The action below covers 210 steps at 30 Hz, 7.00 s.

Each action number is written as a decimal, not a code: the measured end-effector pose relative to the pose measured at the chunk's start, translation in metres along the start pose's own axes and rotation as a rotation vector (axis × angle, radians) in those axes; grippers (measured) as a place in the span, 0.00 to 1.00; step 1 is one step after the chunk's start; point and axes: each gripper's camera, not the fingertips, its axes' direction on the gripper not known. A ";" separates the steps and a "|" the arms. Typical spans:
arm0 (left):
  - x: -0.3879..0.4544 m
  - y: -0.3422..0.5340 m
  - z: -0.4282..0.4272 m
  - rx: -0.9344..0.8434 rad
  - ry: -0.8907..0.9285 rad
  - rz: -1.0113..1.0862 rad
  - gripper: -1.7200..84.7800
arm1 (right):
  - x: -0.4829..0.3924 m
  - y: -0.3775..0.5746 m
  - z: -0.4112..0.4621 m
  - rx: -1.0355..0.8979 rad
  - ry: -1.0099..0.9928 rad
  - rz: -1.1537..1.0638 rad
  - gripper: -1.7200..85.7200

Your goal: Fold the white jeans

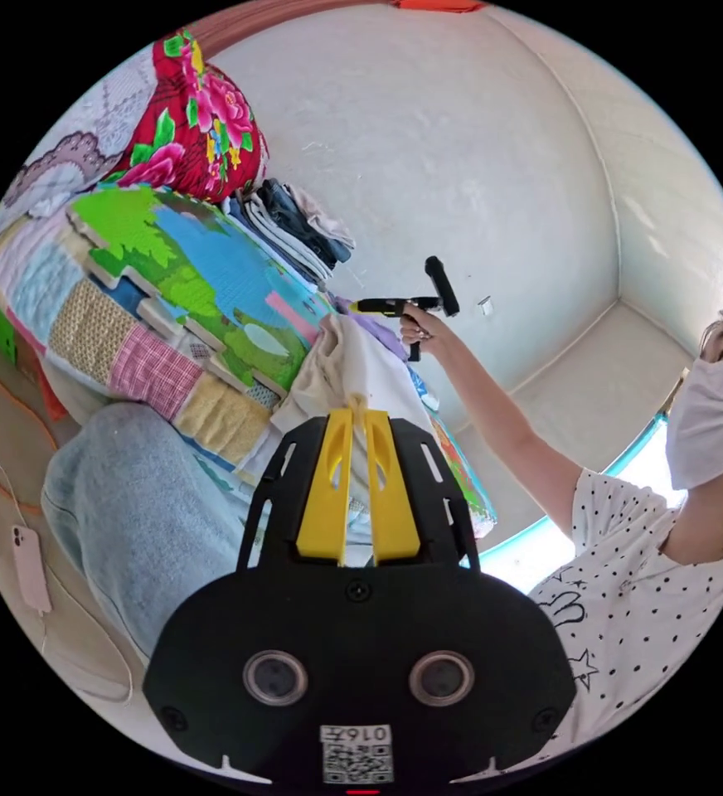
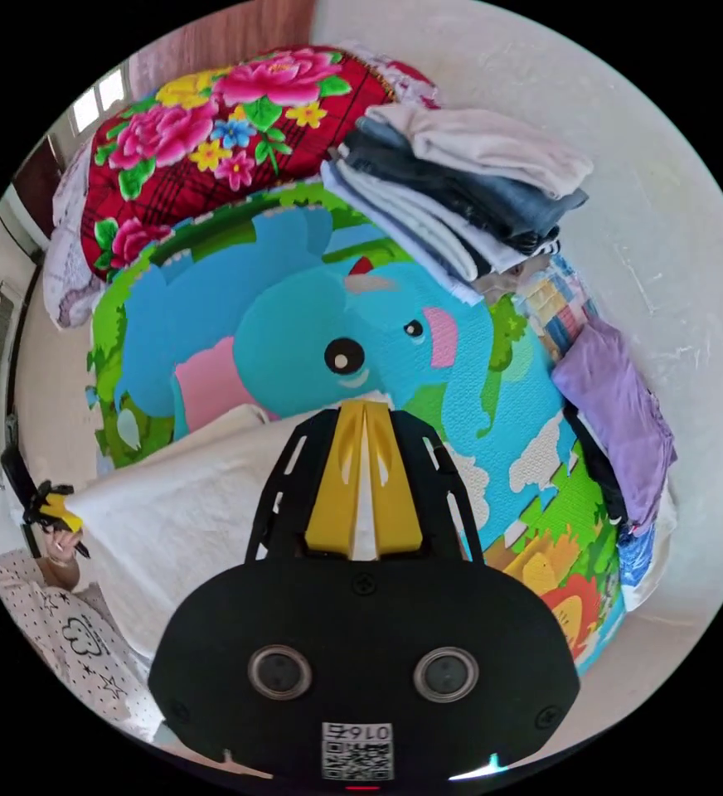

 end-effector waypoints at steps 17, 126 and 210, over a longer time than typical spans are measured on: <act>0.145 -0.045 0.069 0.057 -0.142 0.462 0.01 | -0.066 0.194 -0.027 0.010 -0.342 -0.194 0.02; 0.079 0.068 0.205 -0.170 0.087 -0.078 0.21 | 0.090 0.828 -0.030 0.980 -0.647 1.302 0.12; 0.124 -0.191 0.145 -0.011 0.063 0.277 0.06 | 0.013 0.556 -0.221 0.765 -0.425 0.549 0.04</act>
